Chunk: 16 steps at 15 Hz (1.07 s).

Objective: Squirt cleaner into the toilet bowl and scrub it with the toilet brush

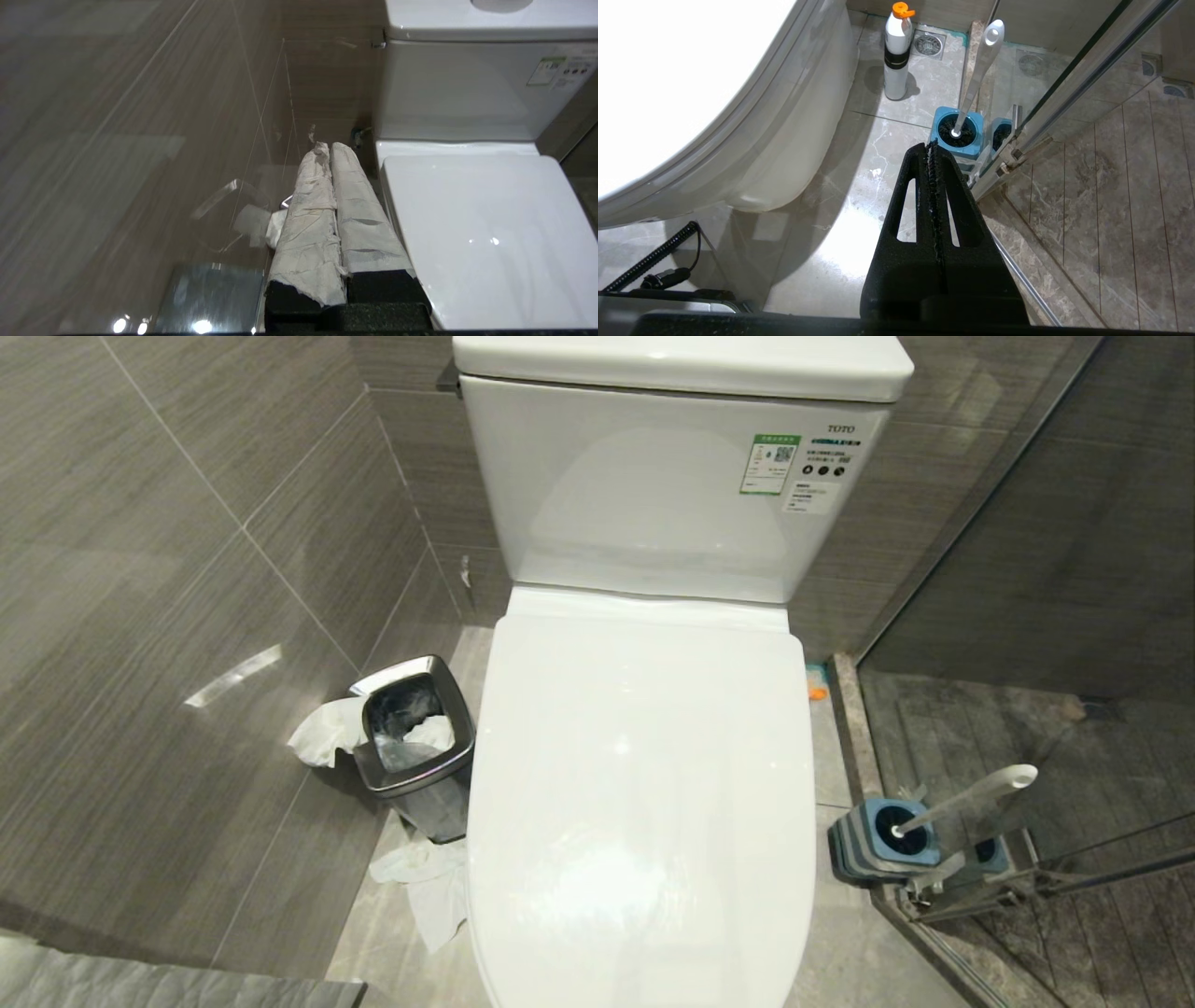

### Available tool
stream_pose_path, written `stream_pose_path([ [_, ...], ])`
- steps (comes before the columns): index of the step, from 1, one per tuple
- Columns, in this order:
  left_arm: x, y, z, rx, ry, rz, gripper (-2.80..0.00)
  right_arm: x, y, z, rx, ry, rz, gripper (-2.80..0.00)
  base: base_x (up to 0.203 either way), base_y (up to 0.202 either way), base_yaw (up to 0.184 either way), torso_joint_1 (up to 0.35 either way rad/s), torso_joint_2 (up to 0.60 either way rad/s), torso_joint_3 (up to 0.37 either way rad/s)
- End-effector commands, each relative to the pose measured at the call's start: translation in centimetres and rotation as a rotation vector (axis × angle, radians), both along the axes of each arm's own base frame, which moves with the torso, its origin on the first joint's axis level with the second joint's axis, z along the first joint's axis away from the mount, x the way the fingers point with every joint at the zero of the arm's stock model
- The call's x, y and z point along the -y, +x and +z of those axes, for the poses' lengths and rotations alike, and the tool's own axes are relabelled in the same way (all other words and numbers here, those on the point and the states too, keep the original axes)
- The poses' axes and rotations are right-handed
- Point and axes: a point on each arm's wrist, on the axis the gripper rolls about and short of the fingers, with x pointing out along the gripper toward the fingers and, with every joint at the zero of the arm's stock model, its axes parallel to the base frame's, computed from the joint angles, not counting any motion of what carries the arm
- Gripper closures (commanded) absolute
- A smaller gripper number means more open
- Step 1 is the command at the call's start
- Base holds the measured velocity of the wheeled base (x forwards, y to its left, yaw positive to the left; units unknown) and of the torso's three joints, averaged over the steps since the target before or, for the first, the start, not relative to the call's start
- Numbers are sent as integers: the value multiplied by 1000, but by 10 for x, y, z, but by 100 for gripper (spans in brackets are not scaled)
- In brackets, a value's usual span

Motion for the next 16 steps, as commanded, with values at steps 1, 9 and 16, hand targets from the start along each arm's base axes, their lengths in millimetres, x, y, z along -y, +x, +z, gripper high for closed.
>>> stream_pose_path([
  [1, -1, -37, -57, 64, 1, 16, 0, 0, 0, 0, -1, -1, 0, 0, 0, 0, 0, 0, 0, 0],
  [9, 1, 9, -146, 40, 20, 42, 0, 0, 0, 0, -1, -1, 0, 0, 0, 0, 0, 0, 0, 0],
  [16, 1, 73, -213, -39, 62, 52, 0, 0, 0, 0, -1, -1, 1, 0, 0, 0, 0, 0, 0, 0],
])
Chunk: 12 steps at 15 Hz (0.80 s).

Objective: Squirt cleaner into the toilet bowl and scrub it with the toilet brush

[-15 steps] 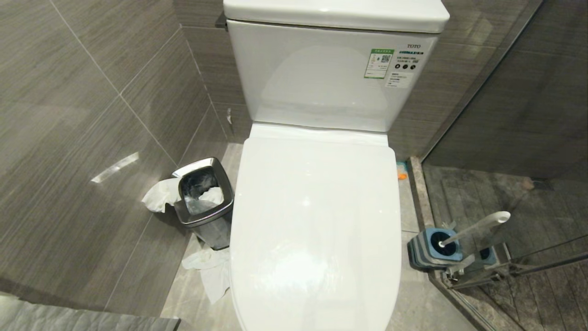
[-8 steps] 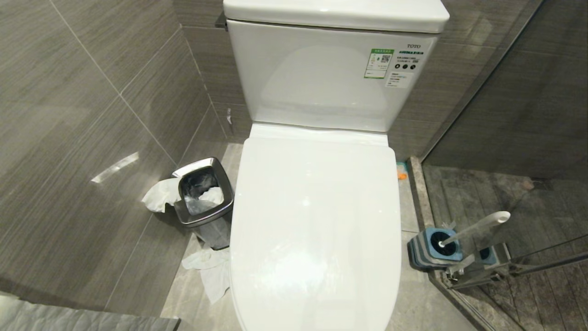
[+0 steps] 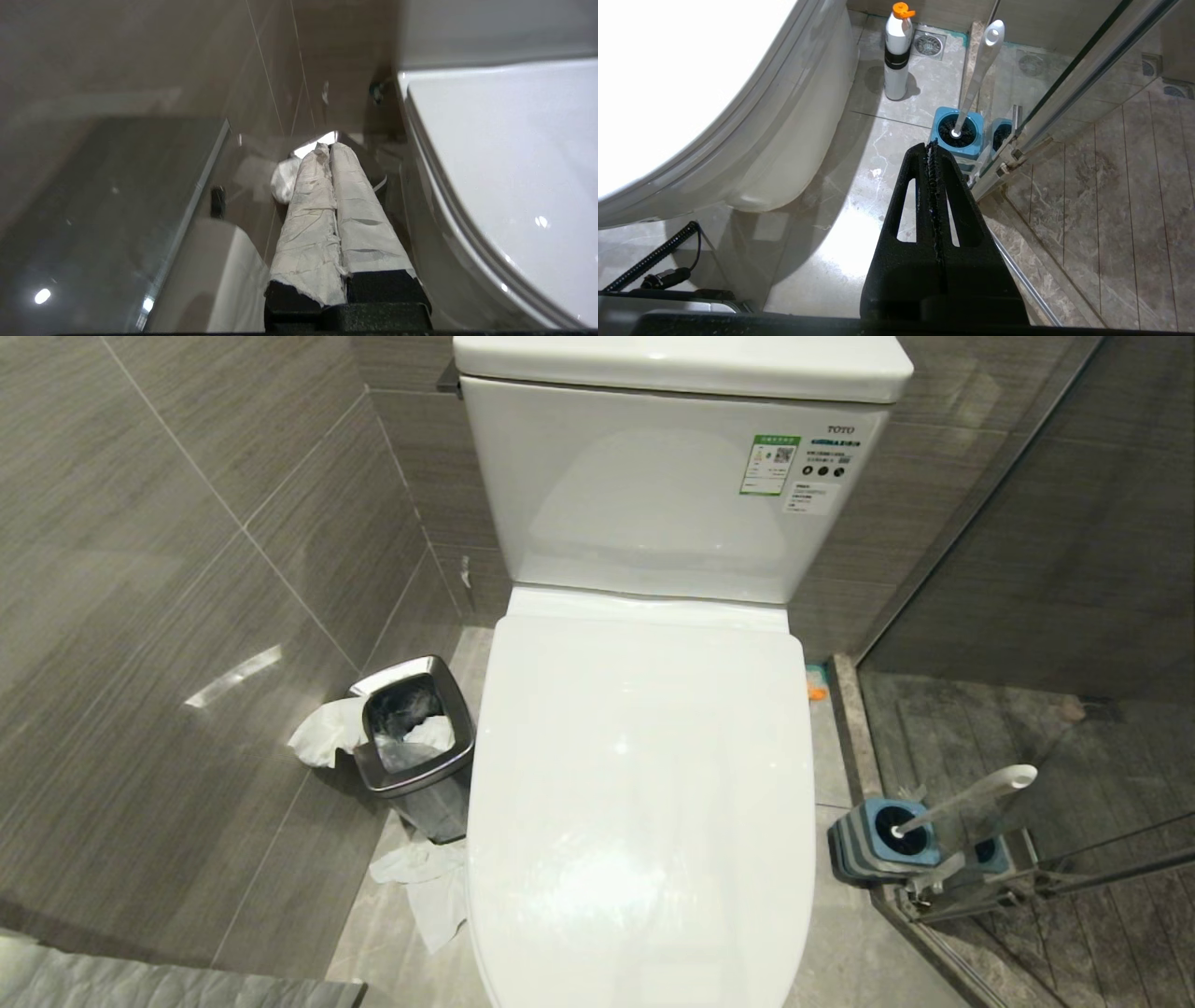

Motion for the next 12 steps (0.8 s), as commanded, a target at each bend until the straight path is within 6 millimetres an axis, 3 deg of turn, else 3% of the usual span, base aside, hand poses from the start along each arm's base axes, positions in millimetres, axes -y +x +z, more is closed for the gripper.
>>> stream_pose_path([
  [1, 0, 20, -36, -94, 6, 0, 0, 0, 0, 0, -1, 0, 2, 0, 0, 0, 0, 0, 0, 0],
  [5, 0, 31, -71, -276, 63, -1, 0, 0, 0, 0, -1, 0, 1, 0, 0, 0, 0, 0, 0, 0],
  [12, 2, 31, -76, -331, -7, -82, 0, 0, 0, 0, -1, 0, 0, 0, 0, 0, 0, 0, 0, 0],
])
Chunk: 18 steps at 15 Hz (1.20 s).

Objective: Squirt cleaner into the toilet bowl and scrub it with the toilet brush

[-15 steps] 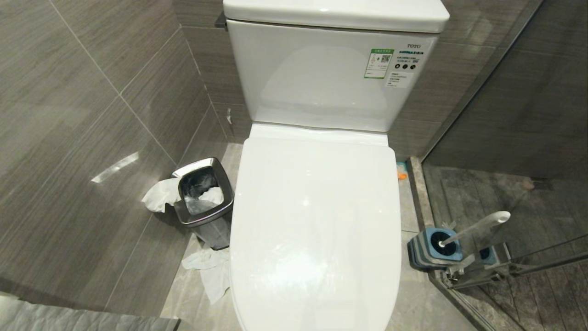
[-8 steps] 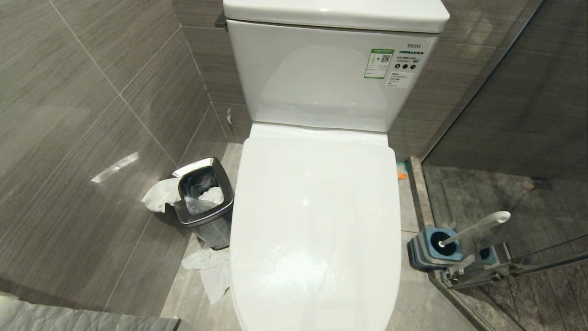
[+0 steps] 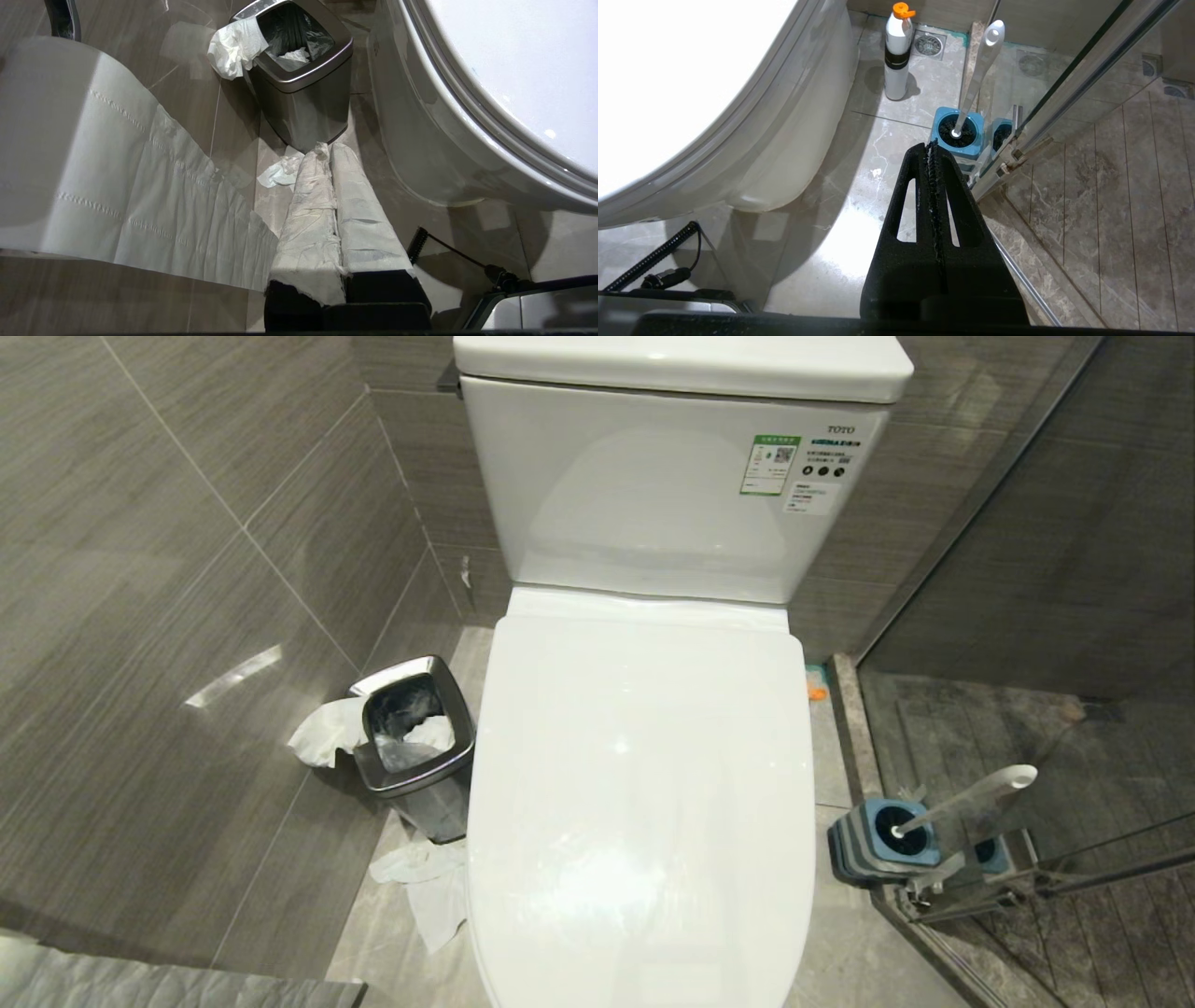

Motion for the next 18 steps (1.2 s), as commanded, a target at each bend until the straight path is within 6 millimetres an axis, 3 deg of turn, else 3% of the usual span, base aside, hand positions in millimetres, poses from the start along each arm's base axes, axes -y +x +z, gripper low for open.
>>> stream_pose_path([
  [1, 0, 0, -1, -6, -18, 2, 0, 0, 0, 0, -1, 0, 0, 0, 0, 0, 0, 0, 0, 0],
  [18, 0, 0, 0, -6, -50, 12, 0, 0, 0, 0, -1, 0, 0, 0, 0, 0, 0, 0, 0, 0],
])
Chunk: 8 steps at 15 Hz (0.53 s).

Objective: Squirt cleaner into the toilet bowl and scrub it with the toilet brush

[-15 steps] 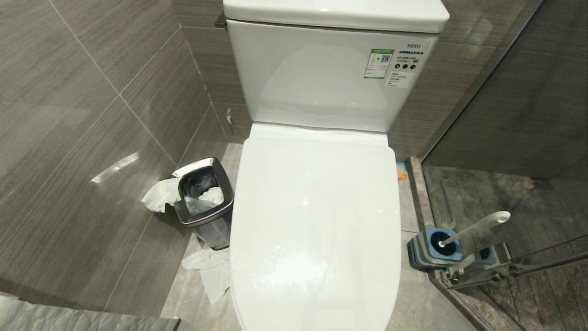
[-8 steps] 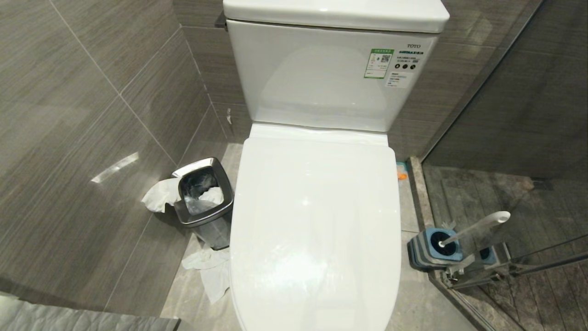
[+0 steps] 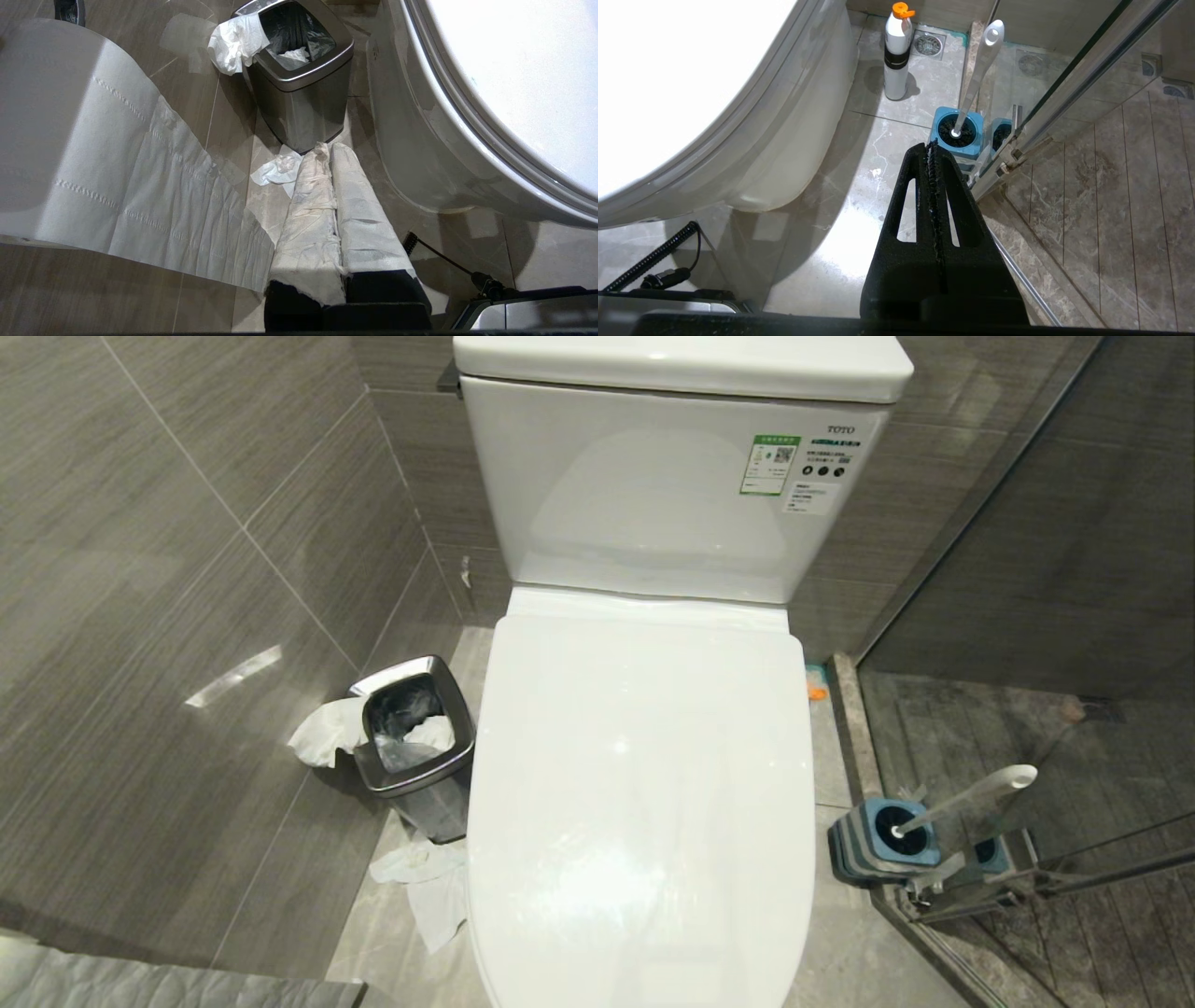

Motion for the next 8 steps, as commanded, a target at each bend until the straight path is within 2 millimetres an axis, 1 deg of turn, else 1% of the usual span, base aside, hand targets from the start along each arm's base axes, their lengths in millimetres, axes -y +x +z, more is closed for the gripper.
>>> stream_pose_path([
  [1, 0, 0, -1, -5, -1, 0, 0, 0, 0, 0, -1, -1, 0, 0, 0, 0, 0, 0, 0, 0],
  [8, 0, 0, 0, -4, 0, 0, 0, 0, 0, 0, -1, -1, 1, 0, 0, 0, 0, 0, 0, 0],
])
